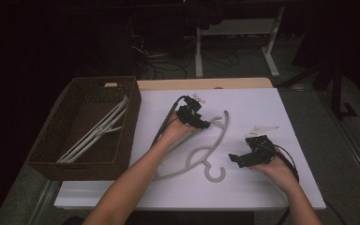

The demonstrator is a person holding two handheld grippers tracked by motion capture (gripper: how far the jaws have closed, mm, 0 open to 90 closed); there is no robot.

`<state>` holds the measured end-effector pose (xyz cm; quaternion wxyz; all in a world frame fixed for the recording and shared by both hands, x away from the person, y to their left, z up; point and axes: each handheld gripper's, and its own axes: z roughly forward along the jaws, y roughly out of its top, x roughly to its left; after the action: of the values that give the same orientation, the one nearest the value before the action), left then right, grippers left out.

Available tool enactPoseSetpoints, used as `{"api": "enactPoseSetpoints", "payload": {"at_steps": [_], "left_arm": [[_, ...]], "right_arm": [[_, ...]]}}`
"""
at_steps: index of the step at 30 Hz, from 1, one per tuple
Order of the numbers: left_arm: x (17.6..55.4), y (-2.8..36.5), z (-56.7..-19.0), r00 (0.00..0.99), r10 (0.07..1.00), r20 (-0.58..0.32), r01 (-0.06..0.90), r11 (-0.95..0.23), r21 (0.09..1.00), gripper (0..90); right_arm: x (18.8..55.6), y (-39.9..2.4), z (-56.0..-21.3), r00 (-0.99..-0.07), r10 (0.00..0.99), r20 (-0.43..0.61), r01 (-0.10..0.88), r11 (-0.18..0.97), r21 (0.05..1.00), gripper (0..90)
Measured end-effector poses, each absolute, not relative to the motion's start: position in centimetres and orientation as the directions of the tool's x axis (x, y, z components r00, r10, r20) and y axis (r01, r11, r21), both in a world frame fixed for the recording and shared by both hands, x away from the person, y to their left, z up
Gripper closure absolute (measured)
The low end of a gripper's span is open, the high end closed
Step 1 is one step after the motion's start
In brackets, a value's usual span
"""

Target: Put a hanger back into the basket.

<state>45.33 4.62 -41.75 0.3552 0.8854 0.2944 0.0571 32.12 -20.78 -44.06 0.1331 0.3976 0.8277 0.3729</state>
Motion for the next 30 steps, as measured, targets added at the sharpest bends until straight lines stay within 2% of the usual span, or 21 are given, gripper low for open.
{"api": "enactPoseSetpoints", "payload": {"at_steps": [7, 15, 19, 24, 26, 30], "left_arm": [[41.4, 8.1, -41.0, 0.858, 0.500, -0.117, 0.425, -0.564, 0.708, 26.5], [36.9, 11.7, -41.8, 0.874, 0.465, -0.140, 0.401, -0.530, 0.747, 17.5], [35.3, 13.3, -41.9, 0.873, 0.463, -0.153, 0.401, -0.503, 0.765, 15.1], [33.4, 14.5, -42.2, 0.879, 0.451, -0.153, 0.390, -0.498, 0.775, 13.6], [32.8, 14.7, -42.4, 0.886, 0.439, -0.152, 0.381, -0.499, 0.778, 13.1], [31.9, 15.0, -42.9, 0.895, 0.419, -0.153, 0.371, -0.509, 0.777, 9.8]], "right_arm": [[32.4, -20.6, -44.1, -0.652, 0.755, 0.073, 0.558, 0.412, 0.721, 6.4], [33.5, -19.9, -43.4, -0.662, 0.746, 0.077, 0.563, 0.427, 0.708, 7.8], [34.4, -19.4, -42.7, -0.660, 0.746, 0.089, 0.565, 0.415, 0.713, 15.1], [36.3, -18.6, -41.9, -0.659, 0.744, 0.104, 0.569, 0.403, 0.717, 36.2], [37.4, -18.2, -41.7, -0.663, 0.741, 0.108, 0.563, 0.398, 0.724, 49.2], [39.7, -17.0, -41.6, -0.653, 0.750, 0.104, 0.571, 0.398, 0.718, 68.6]]}}
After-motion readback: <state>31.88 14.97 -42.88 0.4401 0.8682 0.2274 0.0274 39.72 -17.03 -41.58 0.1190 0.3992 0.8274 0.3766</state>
